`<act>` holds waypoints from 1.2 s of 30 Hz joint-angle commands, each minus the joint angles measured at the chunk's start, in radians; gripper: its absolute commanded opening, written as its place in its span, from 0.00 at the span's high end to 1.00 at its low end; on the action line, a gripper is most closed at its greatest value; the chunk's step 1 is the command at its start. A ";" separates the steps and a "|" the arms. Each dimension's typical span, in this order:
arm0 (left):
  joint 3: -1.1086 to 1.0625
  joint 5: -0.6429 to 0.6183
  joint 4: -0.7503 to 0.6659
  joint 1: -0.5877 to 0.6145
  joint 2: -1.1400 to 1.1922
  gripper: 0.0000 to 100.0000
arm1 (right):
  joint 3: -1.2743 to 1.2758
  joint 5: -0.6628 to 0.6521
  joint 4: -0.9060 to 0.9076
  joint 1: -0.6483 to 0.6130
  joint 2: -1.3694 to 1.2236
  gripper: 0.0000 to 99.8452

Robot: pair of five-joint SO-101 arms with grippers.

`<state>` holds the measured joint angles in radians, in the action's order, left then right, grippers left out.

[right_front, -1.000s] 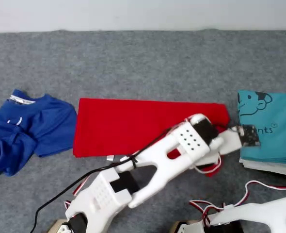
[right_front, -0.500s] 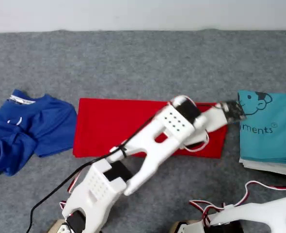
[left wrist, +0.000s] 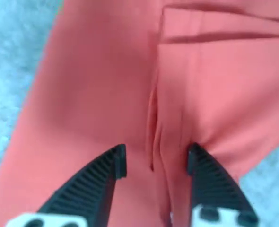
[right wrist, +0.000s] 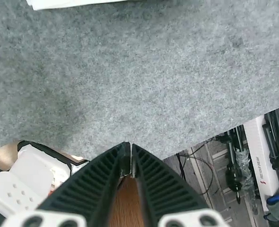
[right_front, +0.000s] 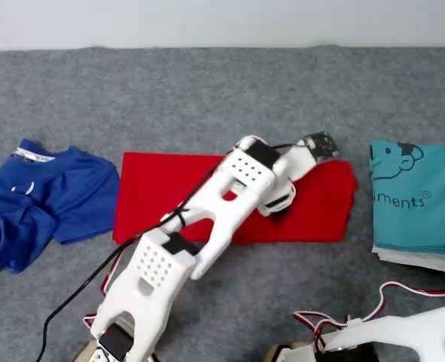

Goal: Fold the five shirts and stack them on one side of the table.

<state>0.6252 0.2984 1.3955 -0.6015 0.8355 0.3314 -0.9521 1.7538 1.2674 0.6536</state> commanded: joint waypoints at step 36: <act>-0.242 -0.014 0.060 0.026 -0.175 0.92 | -0.012 -0.126 0.038 0.110 0.025 0.98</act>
<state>0.3813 0.2908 1.4691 -0.5662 0.7327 0.3314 -1.0702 1.7538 1.3656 0.6536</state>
